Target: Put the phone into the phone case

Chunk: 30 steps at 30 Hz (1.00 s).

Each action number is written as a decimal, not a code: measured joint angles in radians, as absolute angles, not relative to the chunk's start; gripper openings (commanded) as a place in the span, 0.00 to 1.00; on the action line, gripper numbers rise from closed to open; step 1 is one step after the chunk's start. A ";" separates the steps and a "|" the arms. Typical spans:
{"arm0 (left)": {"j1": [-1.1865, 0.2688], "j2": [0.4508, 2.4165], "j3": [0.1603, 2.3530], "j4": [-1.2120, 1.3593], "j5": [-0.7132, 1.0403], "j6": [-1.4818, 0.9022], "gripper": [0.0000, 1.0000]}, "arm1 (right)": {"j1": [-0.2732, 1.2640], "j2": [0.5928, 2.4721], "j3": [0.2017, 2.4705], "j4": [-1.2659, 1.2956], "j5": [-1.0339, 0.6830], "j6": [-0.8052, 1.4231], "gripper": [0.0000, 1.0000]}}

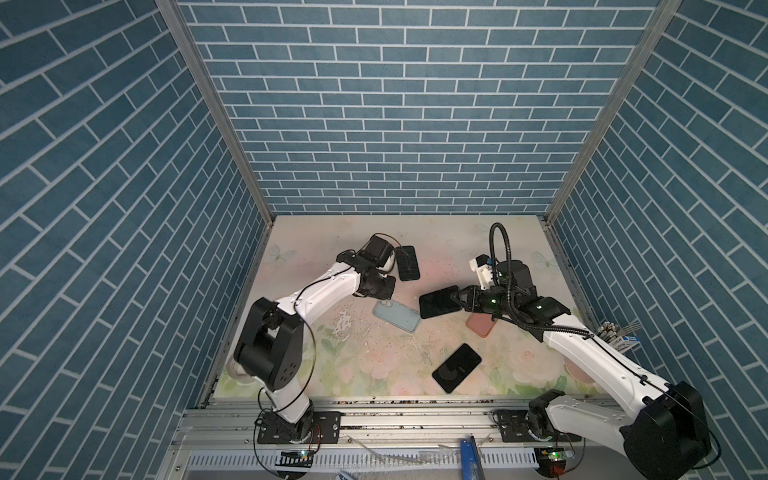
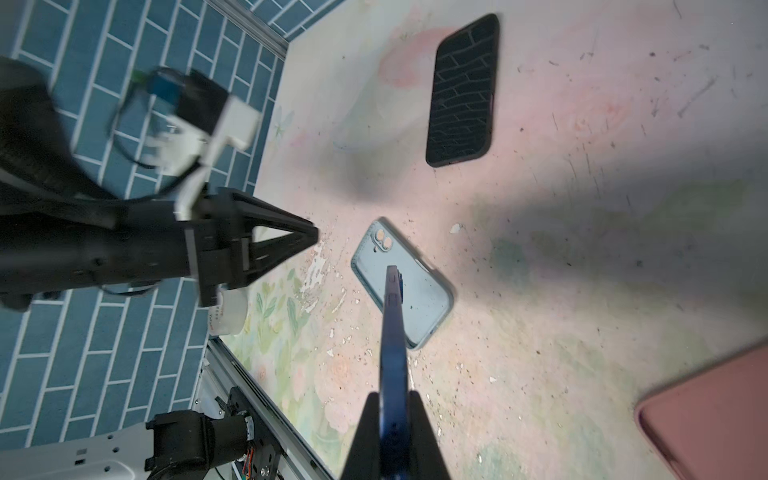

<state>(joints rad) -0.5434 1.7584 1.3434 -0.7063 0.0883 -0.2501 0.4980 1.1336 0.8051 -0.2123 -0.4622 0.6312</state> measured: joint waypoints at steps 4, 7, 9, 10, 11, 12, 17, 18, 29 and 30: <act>-0.543 1.885 1.392 -0.740 0.034 -0.276 0.17 | 0.496 1.101 0.795 -0.177 -0.467 0.628 0.00; -0.543 1.929 1.392 -0.752 0.009 -0.298 0.17 | 0.496 1.048 0.768 -0.168 -0.467 0.628 0.00; -0.543 1.939 1.390 -0.749 -0.001 -0.308 0.17 | 0.496 1.024 0.751 -0.167 -0.468 0.628 0.00; -0.543 1.939 1.383 -0.744 -0.004 -0.315 0.17 | 0.496 1.017 0.744 -0.167 -0.468 0.628 0.00; -0.543 1.938 1.375 -0.741 -0.006 -0.321 0.15 | 0.496 1.014 0.739 -0.168 -0.468 0.628 0.00; -0.543 1.938 1.365 -0.736 -0.007 -0.326 0.14 | 0.496 1.013 0.736 -0.169 -0.468 0.627 0.00; -0.558 1.922 1.274 -0.710 -0.007 -0.353 0.08 | 0.496 1.008 0.730 -0.176 -0.470 0.623 0.00; -0.564 1.907 1.258 -0.704 -0.007 -0.359 0.07 | 0.496 1.005 0.730 -0.176 -0.471 0.623 0.00; -0.758 1.696 1.034 -0.683 -0.010 -0.495 0.10 | 0.496 0.977 0.701 -0.191 -0.476 0.624 0.00; -0.780 1.680 1.021 -0.680 -0.010 -0.514 0.10 | 0.496 0.977 0.695 -0.193 -0.476 0.625 0.00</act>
<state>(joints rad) -0.7799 1.6802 1.0214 -0.6796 -0.0105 -0.5140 0.4961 0.9768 0.6949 -0.1932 -0.4755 0.6247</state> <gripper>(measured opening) 0.096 0.094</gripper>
